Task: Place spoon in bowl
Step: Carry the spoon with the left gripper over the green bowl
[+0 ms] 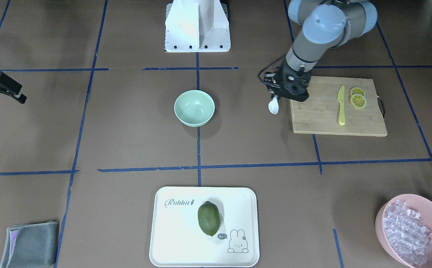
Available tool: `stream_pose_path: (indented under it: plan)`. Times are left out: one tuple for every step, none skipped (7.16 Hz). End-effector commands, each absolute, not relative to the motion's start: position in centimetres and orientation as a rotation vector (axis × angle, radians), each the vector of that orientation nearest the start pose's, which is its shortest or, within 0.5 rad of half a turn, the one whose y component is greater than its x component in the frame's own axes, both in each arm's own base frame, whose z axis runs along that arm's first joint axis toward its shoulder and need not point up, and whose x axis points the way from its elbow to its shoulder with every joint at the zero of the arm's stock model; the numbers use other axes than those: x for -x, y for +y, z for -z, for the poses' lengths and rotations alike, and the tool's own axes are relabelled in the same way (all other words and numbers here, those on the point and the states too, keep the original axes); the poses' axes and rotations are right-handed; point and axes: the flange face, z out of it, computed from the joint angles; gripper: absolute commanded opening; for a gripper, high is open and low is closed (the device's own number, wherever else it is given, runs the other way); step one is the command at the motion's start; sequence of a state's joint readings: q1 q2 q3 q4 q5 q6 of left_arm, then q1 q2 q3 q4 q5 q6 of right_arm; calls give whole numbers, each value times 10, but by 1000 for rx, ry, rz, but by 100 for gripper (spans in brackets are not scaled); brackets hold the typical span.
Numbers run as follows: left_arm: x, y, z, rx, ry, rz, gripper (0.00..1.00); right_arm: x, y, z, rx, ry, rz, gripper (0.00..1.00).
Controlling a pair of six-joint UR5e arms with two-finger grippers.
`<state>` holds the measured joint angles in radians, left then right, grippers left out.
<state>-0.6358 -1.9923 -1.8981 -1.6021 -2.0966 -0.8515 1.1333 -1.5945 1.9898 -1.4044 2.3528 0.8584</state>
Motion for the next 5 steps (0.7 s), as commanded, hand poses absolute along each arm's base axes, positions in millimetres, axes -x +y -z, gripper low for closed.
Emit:
stream_pose_path:
  plan:
    - [-497, -412, -209, -89, 944, -347, 0, 124, -449, -463, 23, -909, -157, 100]
    - [-523, -426, -189, -88, 941, -348, 0, 110, -443, -477, 10, -894, -129, 100]
    - [-543, -434, -163, -107, 943, -351, 0, 105, -441, -482, 6, -889, -121, 100]
    - [-555, -440, -152, -107, 939, -351, 0, 105, -439, -482, 5, -890, -120, 100]
    - [-579, -440, -142, -93, 929, -367, 0, 104, -438, -481, 2, -891, -120, 100]
